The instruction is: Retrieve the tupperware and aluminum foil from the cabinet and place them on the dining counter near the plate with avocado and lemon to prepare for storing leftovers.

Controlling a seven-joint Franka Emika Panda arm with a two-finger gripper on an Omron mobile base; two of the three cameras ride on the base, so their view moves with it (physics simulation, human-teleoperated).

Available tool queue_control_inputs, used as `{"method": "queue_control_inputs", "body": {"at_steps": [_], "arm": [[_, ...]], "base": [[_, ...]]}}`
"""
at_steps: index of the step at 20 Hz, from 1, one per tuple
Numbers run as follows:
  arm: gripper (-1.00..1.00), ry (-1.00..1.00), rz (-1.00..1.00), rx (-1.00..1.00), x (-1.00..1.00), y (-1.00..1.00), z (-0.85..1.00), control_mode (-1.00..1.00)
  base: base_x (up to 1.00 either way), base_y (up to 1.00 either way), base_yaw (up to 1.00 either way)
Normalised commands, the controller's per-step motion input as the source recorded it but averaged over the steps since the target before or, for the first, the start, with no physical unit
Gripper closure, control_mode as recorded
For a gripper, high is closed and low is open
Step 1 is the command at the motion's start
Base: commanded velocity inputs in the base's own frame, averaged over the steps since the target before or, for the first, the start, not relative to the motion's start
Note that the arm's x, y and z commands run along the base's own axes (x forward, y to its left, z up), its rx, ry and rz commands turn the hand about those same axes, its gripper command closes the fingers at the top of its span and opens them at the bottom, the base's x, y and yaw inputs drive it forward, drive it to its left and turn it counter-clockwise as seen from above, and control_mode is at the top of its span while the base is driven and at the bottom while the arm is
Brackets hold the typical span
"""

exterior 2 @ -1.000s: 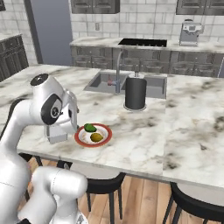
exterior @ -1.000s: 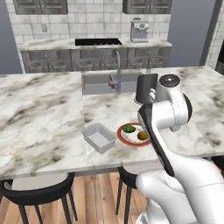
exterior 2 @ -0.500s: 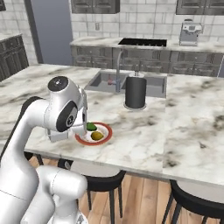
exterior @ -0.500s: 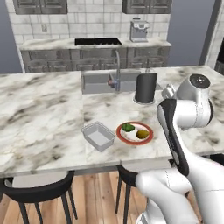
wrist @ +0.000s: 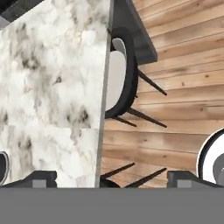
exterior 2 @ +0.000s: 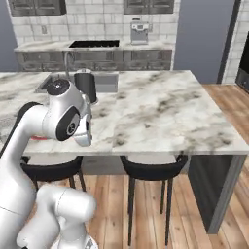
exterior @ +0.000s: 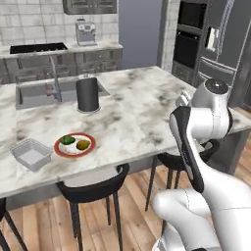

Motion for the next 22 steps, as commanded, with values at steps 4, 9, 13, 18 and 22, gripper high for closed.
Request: {"method": "queue_control_inputs", "body": {"at_steps": [4,9,13,18,22], "arm": [[-1.0,0.0,0.0,0.0,0.0,0.0,0.0,1.0],[-1.0,0.0,0.0,0.0,0.0,0.0,0.0,1.0],[-1.0,0.0,0.0,0.0,0.0,0.0,0.0,1.0],[-1.0,0.0,0.0,0.0,0.0,0.0,0.0,1.0],[-1.0,0.0,0.0,0.0,0.0,0.0,0.0,1.0]], "base": [[0.03,-1.0,-0.67],[0.12,-0.94,-0.67],[0.4,-0.79,-0.61],[0.83,-0.53,-0.46],[1.0,-0.38,-0.17]]}}
